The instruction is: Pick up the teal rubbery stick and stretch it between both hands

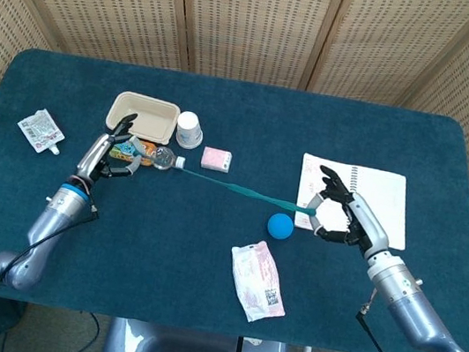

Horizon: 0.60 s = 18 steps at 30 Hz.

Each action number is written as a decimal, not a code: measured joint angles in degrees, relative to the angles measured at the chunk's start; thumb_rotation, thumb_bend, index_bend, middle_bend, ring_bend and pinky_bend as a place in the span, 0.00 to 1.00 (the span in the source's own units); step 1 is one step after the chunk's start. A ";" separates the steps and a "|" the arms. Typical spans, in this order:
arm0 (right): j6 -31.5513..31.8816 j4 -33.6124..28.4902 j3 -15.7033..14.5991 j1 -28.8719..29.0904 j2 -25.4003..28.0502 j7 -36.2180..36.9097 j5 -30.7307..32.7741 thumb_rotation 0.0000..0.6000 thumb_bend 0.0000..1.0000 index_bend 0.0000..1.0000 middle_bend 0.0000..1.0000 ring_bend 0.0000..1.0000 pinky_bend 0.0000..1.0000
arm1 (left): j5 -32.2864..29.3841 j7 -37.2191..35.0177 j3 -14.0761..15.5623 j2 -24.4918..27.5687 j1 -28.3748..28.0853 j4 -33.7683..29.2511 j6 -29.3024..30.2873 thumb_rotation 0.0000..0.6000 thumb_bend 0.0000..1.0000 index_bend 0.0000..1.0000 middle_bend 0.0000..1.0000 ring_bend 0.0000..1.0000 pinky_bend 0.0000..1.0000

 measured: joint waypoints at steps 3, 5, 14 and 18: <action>0.33 2.34 -0.46 -1.21 0.50 2.38 -1.15 1.00 0.85 0.91 0.03 0.00 0.00 | 0.57 -1.28 0.10 1.77 0.97 1.43 0.47 1.00 0.49 0.78 0.00 0.00 0.00; 0.66 4.33 -0.85 -2.03 0.77 3.75 -1.95 1.00 0.85 0.91 0.03 0.00 0.00 | 0.96 -1.57 0.32 3.31 1.64 2.78 0.69 1.00 0.49 0.78 0.00 0.00 0.00; 3.68 14.76 -4.88 -5.65 1.28 10.70 -10.46 1.00 0.85 0.91 0.03 0.00 0.00 | 1.98 -3.29 1.48 8.47 4.51 8.14 1.80 1.00 0.50 0.78 0.00 0.00 0.00; 5.41 19.81 -7.32 -7.19 1.22 15.31 -13.18 1.00 0.85 0.91 0.03 0.00 0.00 | 1.56 -4.43 1.49 11.49 5.95 10.46 1.96 1.00 0.50 0.78 0.00 0.00 0.00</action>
